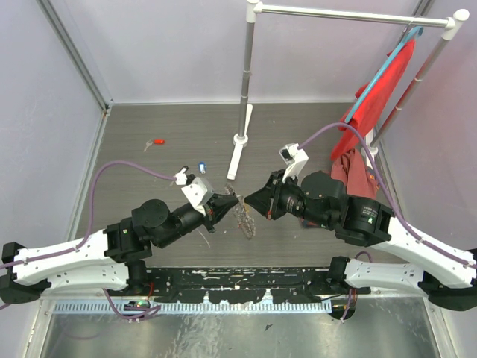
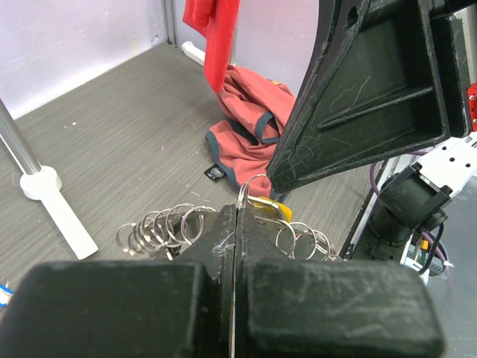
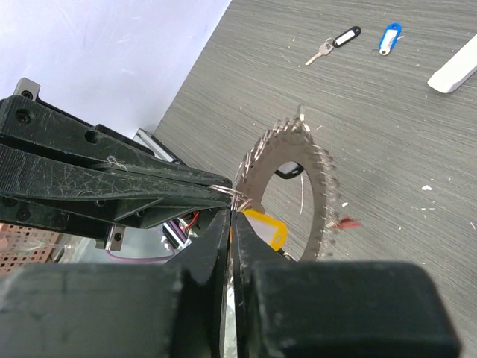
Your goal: Put the keys on the keyring
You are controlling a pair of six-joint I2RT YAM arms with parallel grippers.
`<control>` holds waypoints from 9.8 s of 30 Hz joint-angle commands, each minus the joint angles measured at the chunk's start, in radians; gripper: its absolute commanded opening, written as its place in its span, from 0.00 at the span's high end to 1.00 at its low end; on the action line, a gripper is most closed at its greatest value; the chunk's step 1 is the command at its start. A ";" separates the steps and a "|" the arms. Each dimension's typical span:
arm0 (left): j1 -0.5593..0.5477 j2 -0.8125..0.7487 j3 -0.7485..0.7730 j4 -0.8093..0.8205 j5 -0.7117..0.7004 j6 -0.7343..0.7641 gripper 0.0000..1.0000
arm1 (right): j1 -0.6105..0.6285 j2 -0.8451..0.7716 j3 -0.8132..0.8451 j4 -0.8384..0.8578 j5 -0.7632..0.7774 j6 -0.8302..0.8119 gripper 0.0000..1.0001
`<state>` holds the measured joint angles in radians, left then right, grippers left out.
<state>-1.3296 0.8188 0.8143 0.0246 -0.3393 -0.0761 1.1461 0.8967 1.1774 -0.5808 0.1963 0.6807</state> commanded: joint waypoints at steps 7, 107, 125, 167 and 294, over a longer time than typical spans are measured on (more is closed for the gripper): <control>-0.002 -0.021 0.000 0.089 0.003 0.001 1.00 | 0.001 -0.007 -0.001 0.038 0.008 -0.003 0.97; -0.002 -0.044 -0.026 0.188 0.103 0.017 1.00 | 0.001 -0.076 -0.016 0.022 0.035 -0.038 0.83; -0.001 -0.021 0.007 0.248 0.304 -0.018 1.00 | 0.001 -0.197 -0.078 0.230 -0.219 -0.499 0.70; -0.002 -0.014 0.007 0.338 0.410 -0.063 1.00 | 0.001 -0.207 -0.104 0.244 -0.428 -0.566 0.79; -0.002 -0.047 0.015 0.159 0.199 0.006 1.00 | 0.001 -0.233 -0.168 0.272 -0.079 0.068 0.55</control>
<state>-1.3315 0.7830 0.8280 0.0937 -0.1303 -0.0635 1.1442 0.6594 1.0092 -0.3882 0.1112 0.7097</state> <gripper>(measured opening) 0.010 0.452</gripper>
